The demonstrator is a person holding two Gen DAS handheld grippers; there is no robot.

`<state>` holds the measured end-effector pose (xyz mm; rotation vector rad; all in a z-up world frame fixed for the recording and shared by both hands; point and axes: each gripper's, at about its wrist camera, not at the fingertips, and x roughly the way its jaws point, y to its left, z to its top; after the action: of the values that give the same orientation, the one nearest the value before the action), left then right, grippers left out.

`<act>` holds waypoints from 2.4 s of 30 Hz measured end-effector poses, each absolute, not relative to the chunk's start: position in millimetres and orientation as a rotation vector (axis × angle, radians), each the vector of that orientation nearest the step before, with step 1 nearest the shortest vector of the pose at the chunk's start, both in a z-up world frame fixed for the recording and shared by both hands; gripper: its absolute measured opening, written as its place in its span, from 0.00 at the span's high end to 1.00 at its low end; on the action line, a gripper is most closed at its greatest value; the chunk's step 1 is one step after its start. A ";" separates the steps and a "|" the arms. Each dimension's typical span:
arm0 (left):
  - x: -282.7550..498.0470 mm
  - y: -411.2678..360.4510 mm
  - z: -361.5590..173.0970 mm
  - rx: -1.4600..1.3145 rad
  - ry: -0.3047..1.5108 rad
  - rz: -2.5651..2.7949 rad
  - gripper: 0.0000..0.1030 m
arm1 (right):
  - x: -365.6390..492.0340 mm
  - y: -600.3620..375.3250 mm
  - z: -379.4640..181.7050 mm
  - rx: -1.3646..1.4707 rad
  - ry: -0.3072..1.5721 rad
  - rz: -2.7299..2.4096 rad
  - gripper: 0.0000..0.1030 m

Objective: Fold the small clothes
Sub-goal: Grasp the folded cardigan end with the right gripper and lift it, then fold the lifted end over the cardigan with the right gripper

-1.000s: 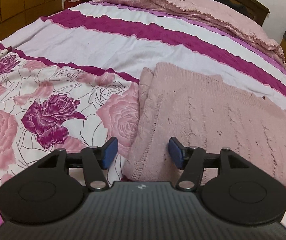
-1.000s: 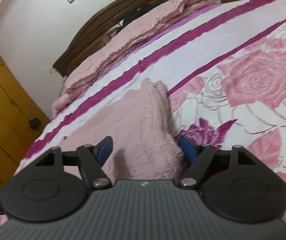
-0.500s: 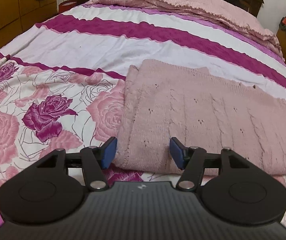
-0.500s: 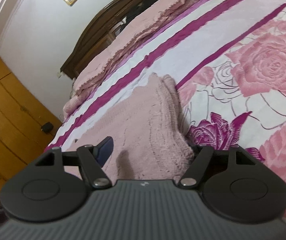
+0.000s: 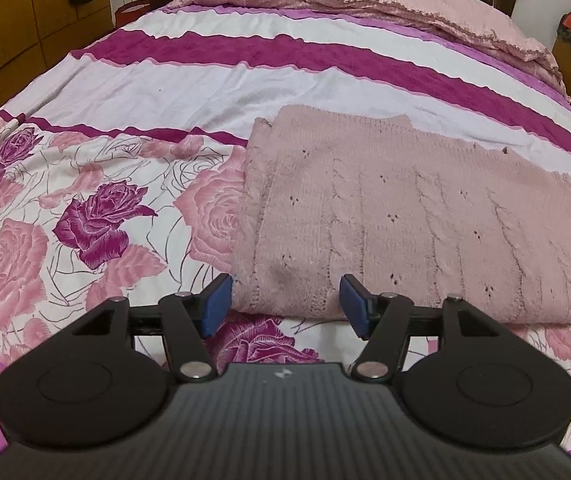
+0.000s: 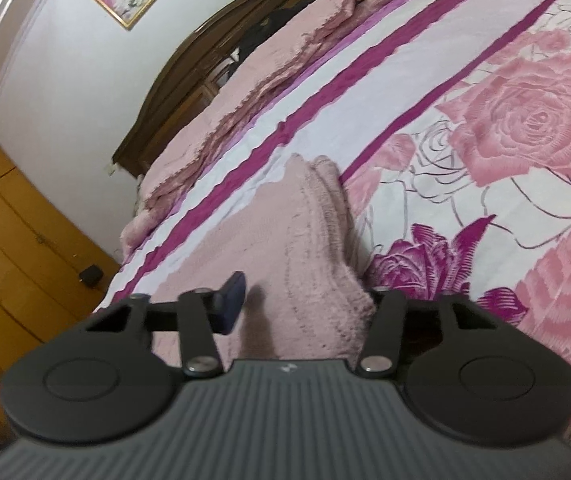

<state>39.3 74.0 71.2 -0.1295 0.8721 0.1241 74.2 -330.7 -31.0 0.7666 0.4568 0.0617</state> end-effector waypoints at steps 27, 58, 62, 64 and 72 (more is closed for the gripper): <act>8.0 80.5 89.0 -0.128 0.852 0.116 0.35 | 76.7 -306.8 14.6 0.779 0.397 0.203 0.74; -45.5 173.5 89.7 -0.176 0.789 0.255 0.35 | 144.7 -77.9 58.8 0.332 0.591 0.435 0.75; -50.1 183.8 84.0 -0.189 0.794 0.265 0.35 | 149.7 -59.6 27.2 0.312 0.654 0.440 0.75; -52.4 189.3 82.0 -0.196 0.793 0.270 0.35 | 148.6 -55.0 25.9 0.310 0.648 0.436 0.75; -59.1 209.9 78.2 -0.246 0.777 0.278 0.35 | 140.3 -33.3 65.6 0.243 0.539 0.441 0.75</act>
<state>-59.1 209.9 78.2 -0.2457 0.7767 0.2777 140.3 -33.3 65.6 0.2427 0.5387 0.4411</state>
